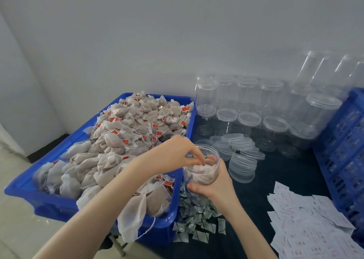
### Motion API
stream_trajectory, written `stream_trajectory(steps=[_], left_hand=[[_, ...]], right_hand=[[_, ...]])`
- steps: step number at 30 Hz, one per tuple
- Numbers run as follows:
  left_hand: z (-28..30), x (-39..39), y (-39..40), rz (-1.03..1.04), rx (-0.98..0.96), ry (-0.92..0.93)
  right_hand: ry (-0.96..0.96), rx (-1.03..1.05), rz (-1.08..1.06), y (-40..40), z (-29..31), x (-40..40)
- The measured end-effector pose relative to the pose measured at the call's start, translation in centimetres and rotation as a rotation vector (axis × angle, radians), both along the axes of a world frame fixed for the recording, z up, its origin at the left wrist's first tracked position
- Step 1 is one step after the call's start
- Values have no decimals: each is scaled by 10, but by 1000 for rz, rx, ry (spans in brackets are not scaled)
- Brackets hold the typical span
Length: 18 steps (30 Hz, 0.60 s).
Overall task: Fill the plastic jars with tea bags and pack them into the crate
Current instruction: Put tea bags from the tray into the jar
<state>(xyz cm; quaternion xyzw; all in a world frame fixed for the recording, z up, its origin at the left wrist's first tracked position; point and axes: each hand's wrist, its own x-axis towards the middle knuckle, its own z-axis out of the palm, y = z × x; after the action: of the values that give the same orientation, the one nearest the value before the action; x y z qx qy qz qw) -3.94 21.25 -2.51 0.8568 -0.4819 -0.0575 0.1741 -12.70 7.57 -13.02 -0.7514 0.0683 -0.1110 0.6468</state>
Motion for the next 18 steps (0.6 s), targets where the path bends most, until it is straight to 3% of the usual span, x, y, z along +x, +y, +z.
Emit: stream_trajectory(steps=[5, 8, 10, 12, 18], left_hand=[[4, 18, 26, 145, -164, 28], [-8, 28, 42, 218, 165, -28], [-25, 27, 47, 162, 437, 70], [-41, 24, 48, 98, 578, 153], [-52, 25, 41, 101, 459, 77]], right_hand=[[-9, 1, -14, -2, -2, 0], [5, -6, -17, -4, -5, -1], [19, -12, -20, -4, -6, -2], [31, -28, -23, -3, -7, -2], [41, -44, -23, -1, -6, -1]])
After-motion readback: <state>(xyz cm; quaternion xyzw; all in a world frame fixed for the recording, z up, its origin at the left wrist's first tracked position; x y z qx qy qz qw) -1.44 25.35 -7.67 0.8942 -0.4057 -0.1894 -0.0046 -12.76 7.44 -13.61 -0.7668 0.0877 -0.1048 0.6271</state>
